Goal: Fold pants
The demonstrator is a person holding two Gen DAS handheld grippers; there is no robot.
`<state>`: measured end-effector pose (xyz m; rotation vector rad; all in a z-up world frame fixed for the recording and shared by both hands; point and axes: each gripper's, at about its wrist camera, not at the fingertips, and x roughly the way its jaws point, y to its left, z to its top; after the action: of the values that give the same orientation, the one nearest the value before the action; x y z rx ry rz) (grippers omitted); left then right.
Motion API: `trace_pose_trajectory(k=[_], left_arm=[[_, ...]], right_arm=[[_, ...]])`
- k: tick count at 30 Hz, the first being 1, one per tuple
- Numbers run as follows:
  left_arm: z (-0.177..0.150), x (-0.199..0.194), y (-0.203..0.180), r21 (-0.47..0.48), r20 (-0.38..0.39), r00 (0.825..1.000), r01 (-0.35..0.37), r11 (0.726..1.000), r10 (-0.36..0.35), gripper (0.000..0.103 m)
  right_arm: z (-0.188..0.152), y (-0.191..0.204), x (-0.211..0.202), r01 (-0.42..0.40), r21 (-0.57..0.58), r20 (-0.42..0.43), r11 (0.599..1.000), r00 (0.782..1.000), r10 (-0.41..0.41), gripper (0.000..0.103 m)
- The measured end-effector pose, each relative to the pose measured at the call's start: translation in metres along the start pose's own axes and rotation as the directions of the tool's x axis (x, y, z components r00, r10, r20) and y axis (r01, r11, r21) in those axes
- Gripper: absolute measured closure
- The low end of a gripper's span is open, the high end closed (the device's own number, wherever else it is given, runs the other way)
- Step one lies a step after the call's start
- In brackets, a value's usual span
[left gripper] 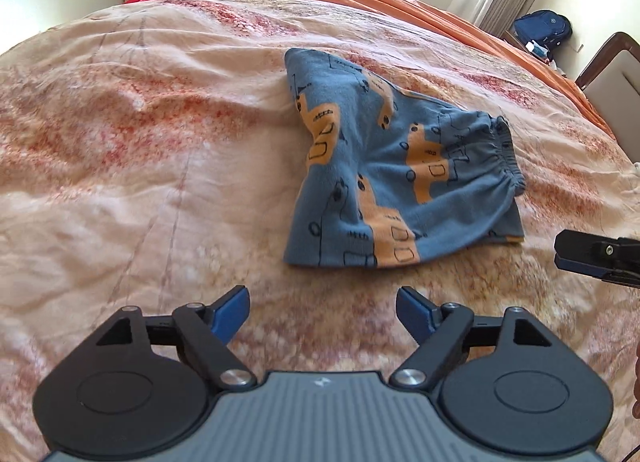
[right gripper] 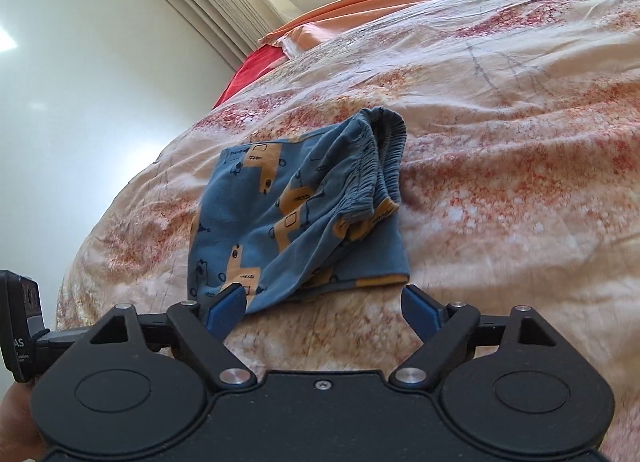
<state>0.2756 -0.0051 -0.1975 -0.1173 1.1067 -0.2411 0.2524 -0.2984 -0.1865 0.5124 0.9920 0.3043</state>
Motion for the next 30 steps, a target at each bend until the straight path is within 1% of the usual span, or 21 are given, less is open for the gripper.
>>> trace_pose_trajectory(k=[2,3,5,7,8,9,12,14,17,19,21,24,26,30], left_arm=[[-0.013,-0.019,-0.003,0.007,0.003,1.000,0.004,1.000,-0.005,0.017],[-0.020,-0.031,-0.004,0.013,0.010,1.000,0.005,1.000,-0.006,0.015],[-0.032,-0.058,-0.010,0.032,0.025,1.000,0.004,0.999,-0.004,0.012],[-0.042,-0.089,-0.014,0.043,0.047,0.999,-0.006,0.999,0.004,0.005],[-0.046,-0.104,-0.017,0.045,0.058,0.998,-0.014,0.999,0.012,0.004],[-0.050,-0.119,-0.020,0.050,0.068,0.998,-0.020,0.999,0.017,0.003],[-0.058,-0.160,-0.029,0.061,0.081,0.996,-0.026,0.998,0.021,0.001],[-0.063,-0.183,-0.035,0.066,0.095,0.995,-0.042,0.997,0.036,0.001],[-0.074,-0.214,-0.042,0.059,0.113,0.992,-0.055,0.997,0.048,0.001],[-0.082,-0.228,-0.045,0.050,0.117,0.992,-0.059,0.997,0.052,0.001],[-0.091,-0.238,-0.044,0.030,0.112,0.993,-0.050,0.998,0.046,0.001],[-0.101,-0.248,-0.041,-0.008,0.110,0.993,-0.047,0.999,0.048,0.001],[-0.106,-0.254,-0.039,-0.018,0.116,0.991,-0.058,0.998,0.060,0.001],[-0.109,-0.260,-0.039,-0.023,0.129,0.991,-0.046,0.999,0.048,0.001]], right_arm=[[-0.014,0.013,-0.016,0.001,0.008,0.011,1.000,1.000,-0.002,0.011],[-0.020,0.021,-0.025,0.010,-0.004,0.016,1.000,1.000,-0.010,0.011],[-0.033,0.038,-0.043,0.031,-0.032,0.019,0.999,0.999,-0.030,0.006],[-0.047,0.059,-0.068,0.035,-0.066,0.028,0.997,0.999,-0.033,0.003],[-0.053,0.069,-0.082,0.044,-0.081,0.035,0.996,0.999,-0.041,0.001],[-0.058,0.080,-0.095,0.054,-0.100,0.041,0.994,0.998,-0.050,0.001],[-0.072,0.112,-0.131,0.113,-0.153,0.058,0.982,0.993,-0.105,0.001],[-0.081,0.131,-0.150,0.180,-0.196,0.075,0.964,0.983,-0.168,0.001],[-0.092,0.151,-0.179,0.225,-0.246,0.111,0.943,0.973,-0.203,0.001],[-0.097,0.158,-0.195,0.226,-0.251,0.125,0.941,0.972,-0.200,0.001],[-0.102,0.162,-0.208,0.206,-0.251,0.118,0.946,0.976,-0.181,0.001],[-0.109,0.168,-0.223,0.201,-0.268,0.120,0.942,0.977,-0.175,0.001],[-0.114,0.170,-0.230,0.196,-0.266,0.117,0.944,0.978,-0.170,0.001],[-0.120,0.166,-0.233,0.192,-0.237,0.107,0.952,0.979,-0.171,0.001]])
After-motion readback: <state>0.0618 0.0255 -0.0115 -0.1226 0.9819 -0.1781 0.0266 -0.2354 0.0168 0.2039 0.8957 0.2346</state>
